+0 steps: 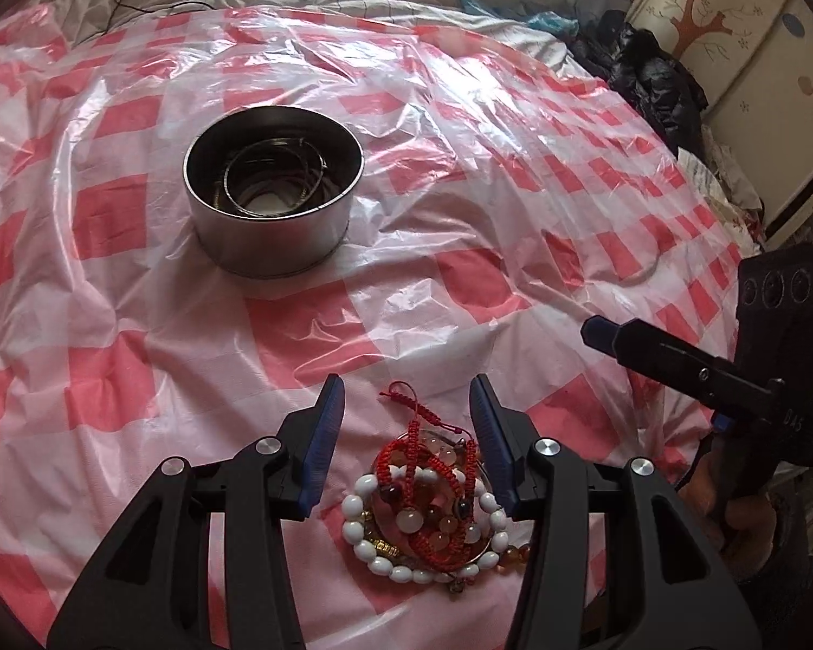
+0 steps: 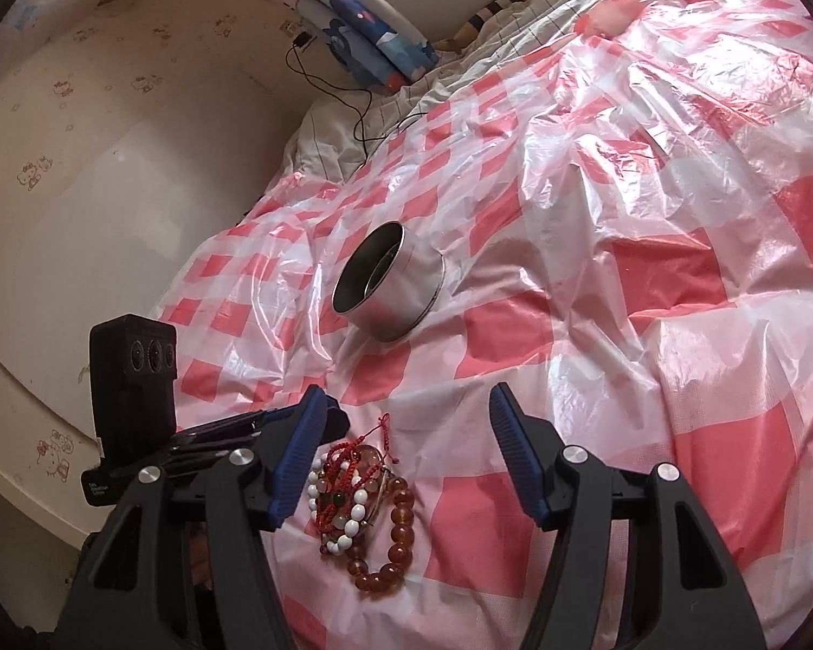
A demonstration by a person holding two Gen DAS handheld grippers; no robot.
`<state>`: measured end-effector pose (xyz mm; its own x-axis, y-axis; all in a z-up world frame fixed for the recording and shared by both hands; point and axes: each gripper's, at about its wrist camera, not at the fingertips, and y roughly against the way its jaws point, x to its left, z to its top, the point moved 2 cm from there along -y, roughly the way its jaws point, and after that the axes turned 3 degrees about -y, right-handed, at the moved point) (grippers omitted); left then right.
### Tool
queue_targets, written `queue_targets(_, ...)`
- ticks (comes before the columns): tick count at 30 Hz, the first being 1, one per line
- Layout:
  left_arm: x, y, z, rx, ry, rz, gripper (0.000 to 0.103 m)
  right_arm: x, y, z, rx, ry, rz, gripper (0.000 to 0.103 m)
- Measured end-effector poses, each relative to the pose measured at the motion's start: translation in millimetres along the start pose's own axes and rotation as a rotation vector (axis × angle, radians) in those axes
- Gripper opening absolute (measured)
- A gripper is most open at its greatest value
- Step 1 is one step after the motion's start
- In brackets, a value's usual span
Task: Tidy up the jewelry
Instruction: 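Grasp the red string bracelet with the left gripper and lift it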
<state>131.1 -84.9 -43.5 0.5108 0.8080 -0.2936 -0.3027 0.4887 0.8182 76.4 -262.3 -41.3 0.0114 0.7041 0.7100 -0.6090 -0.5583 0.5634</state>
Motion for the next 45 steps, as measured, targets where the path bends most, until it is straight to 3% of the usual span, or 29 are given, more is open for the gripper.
queue_targets(4, -13.6, -16.5, -2.2, 0.060, -0.059, 0.043, 0.045, -1.8, 0.3, 2.5, -0.007, -0.010, 0.016, 0.062)
queue_targets(6, -15.9, -19.6, -3.4, 0.066, -0.079, 0.066, 0.028, -0.3, -0.2, 3.1, -0.010, -0.013, 0.026, 0.065)
queue_targets(7, -15.6, -20.8, -3.1, 0.070, -0.086, 0.078, 0.011, 0.2, -0.2, 3.6, -0.010, -0.013, 0.033, 0.066)
queue_targets(8, -15.0, -20.6, -2.7, 0.066, -0.084, 0.078, 0.004, 1.0, -0.9, 3.6, -0.007, -0.011, 0.038, 0.066)
queue_targets(16, 9.2, 35.7, 13.2, -0.093, 0.084, -0.158, 0.003, 12.2, -10.8, -1.7, 0.044, 0.035, 0.071, 0.066)
queue_targets(22, 40.8, 73.3, 17.5, -0.205, 0.202, -0.273, 0.003, 55.1, -42.5, -26.8, 0.170, 0.253, 0.066, 0.066)
queue_targets(27, 51.7, 90.8, 20.2, -0.259, 0.233, -0.255, 0.003, 73.8, -59.9, -43.6, 0.195, 0.371, 0.023, 0.066)
queue_targets(36, 57.5, 97.6, 19.9, -0.273, 0.241, -0.256, 0.003, 76.1, -100.4, -49.1, 0.237, 0.394, -0.048, 0.066)
queue_targets(37, 58.2, 97.5, 19.4, -0.272, 0.241, -0.258, 0.003, 74.1, -102.0, -48.2, 0.236, 0.387, -0.050, 0.063)
queue_targets(41, 59.8, 97.6, 19.7, -0.273, 0.242, -0.254, 0.003, 68.1, -100.6, -45.7, 0.226, 0.373, -0.066, 0.016)
queue_targets(45, 60.8, 96.2, 20.3, -0.271, 0.243, -0.254, 0.003, 66.9, -95.0, -42.5, 0.212, 0.351, -0.044, 0.014)
